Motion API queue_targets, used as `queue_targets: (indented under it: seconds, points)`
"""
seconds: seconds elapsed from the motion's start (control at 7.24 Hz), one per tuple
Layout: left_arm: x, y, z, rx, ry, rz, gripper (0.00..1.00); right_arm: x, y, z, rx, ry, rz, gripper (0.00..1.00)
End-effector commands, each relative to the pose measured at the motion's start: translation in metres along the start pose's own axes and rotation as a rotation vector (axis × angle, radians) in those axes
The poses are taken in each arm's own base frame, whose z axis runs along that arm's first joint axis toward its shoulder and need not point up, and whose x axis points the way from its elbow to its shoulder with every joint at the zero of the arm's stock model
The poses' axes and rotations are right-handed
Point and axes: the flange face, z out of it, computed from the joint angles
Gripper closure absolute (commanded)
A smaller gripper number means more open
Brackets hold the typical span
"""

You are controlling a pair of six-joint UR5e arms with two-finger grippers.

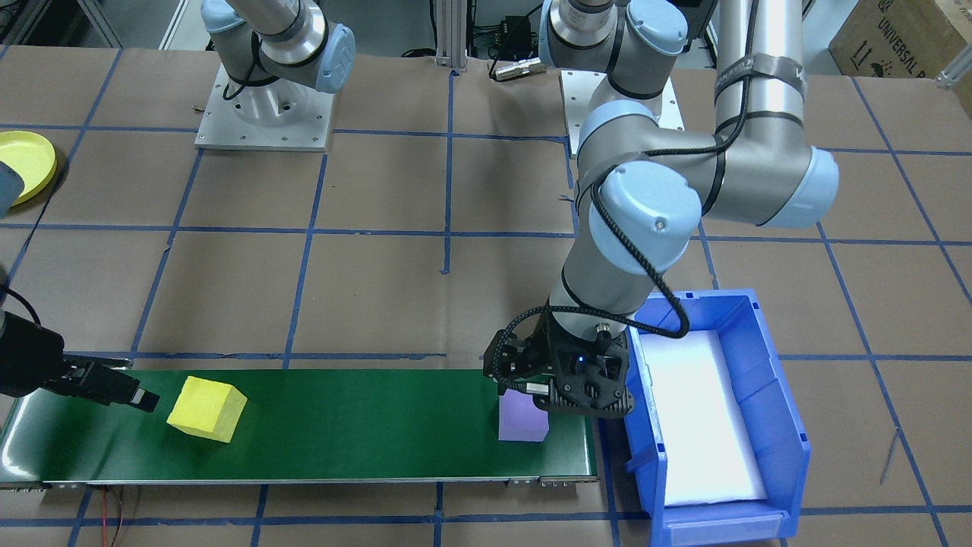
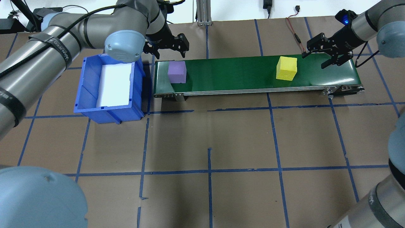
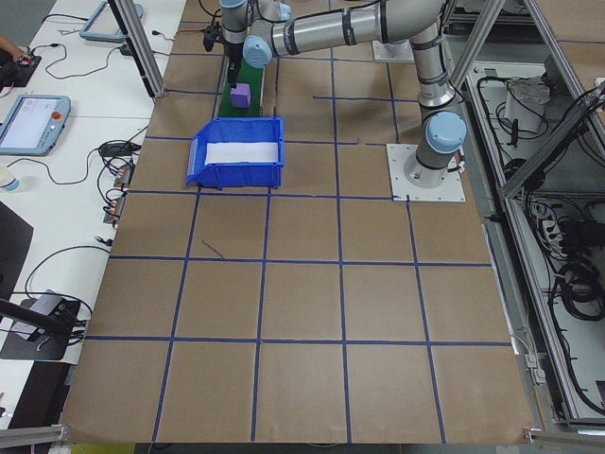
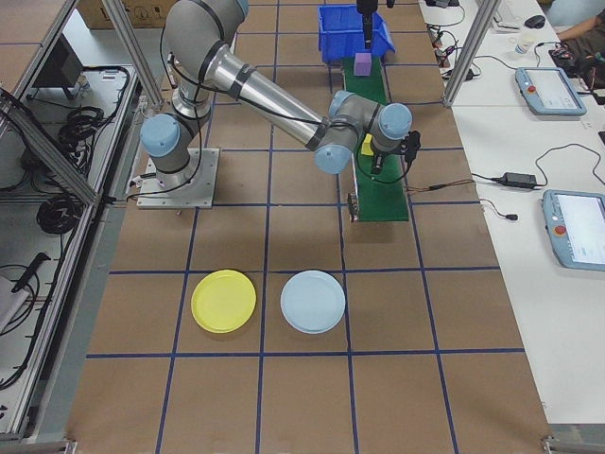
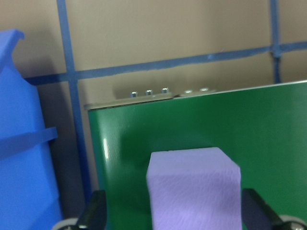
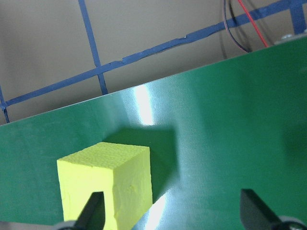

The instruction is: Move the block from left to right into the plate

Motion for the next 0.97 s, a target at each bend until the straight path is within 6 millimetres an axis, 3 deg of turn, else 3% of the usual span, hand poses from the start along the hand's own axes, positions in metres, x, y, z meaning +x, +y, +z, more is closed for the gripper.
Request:
queue_targets:
  seconds: [0.0, 0.14, 0.41, 0.83]
  points:
    - [0.007, 0.023, -0.066, 0.012, 0.021, -0.018, 0.00, 0.000, 0.006, 0.001, -0.010, 0.007, -0.030, 0.00]
    - [0.009, 0.041, -0.095, -0.007, 0.011, -0.022, 0.00, 0.000, 0.006, 0.000, -0.007, 0.011, -0.033, 0.00]
    - [-0.003, 0.069, -0.128, -0.060, -0.116, -0.015, 0.00, 0.004, 0.005, 0.008, -0.021, 0.008, -0.014, 0.00]
    - [-0.010, 0.126, -0.131, -0.111, -0.128, 0.054, 0.00, 0.006, -0.006, 0.010, 0.010, 0.001, -0.015, 0.00]
